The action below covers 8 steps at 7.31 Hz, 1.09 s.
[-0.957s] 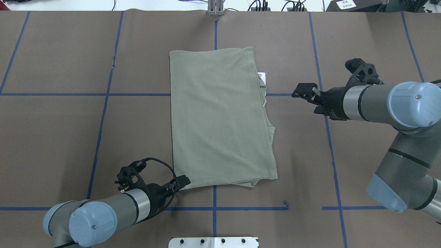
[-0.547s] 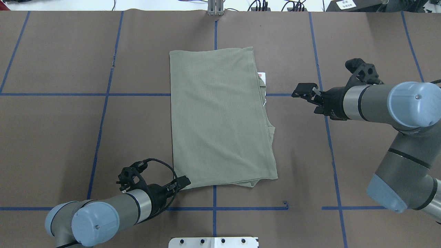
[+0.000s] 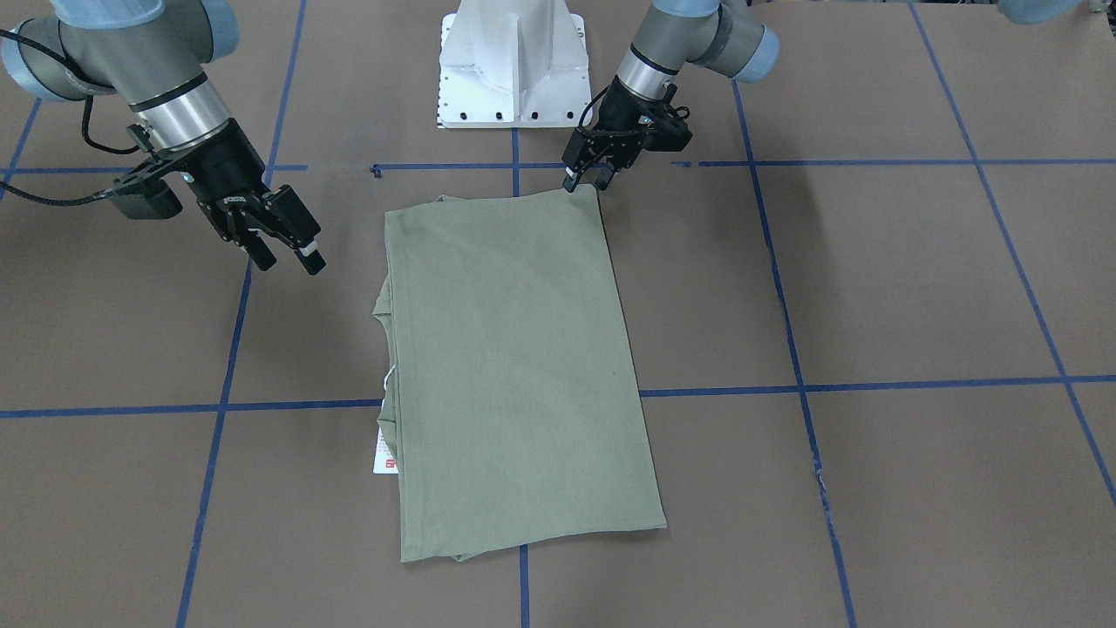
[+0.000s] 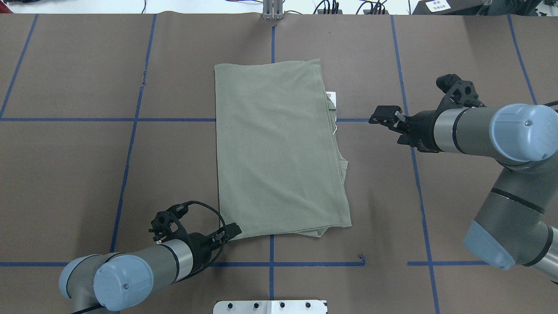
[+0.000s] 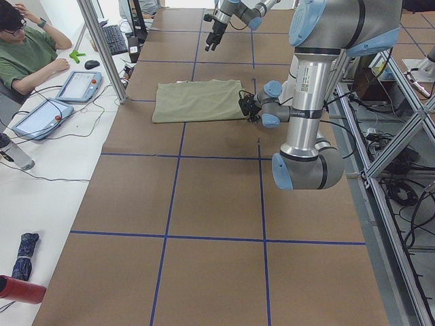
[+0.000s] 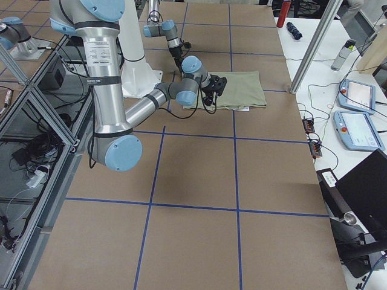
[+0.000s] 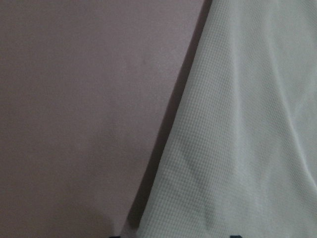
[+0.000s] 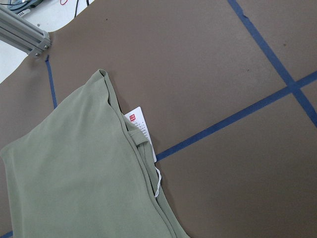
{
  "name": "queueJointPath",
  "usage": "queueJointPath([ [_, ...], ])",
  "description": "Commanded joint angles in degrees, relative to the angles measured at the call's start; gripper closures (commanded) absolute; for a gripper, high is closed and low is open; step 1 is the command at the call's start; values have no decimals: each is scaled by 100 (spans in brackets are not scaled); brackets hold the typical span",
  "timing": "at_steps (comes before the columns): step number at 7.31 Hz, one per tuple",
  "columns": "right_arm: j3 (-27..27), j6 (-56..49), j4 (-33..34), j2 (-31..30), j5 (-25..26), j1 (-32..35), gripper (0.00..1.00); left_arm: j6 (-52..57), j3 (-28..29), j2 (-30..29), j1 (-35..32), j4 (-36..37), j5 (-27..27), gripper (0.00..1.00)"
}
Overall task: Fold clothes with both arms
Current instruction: 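Lower the left gripper to the shirt's near corner and grasp it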
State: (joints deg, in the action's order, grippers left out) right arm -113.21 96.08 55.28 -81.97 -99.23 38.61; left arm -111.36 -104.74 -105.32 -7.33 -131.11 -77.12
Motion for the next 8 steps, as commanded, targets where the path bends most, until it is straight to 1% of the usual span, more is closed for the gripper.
queueJointPath([
  [1,1,-2,0,-3,0,-3,2,194,24,-76,-14,-3,-4,21],
  [5,1,-2,0,-3,0,-3,2,194,120,-94,-5,-3,-4,21],
  [6,9,-2,0,-3,0,-3,2,194,112,-129,-14,-11,-4,30],
  [7,10,-2,0,-3,0,-3,2,159,103,-225,-31,-11,-4,60],
  [8,1,-2,0,-3,0,-3,2,194,103,-235,-31,-11,-4,96],
])
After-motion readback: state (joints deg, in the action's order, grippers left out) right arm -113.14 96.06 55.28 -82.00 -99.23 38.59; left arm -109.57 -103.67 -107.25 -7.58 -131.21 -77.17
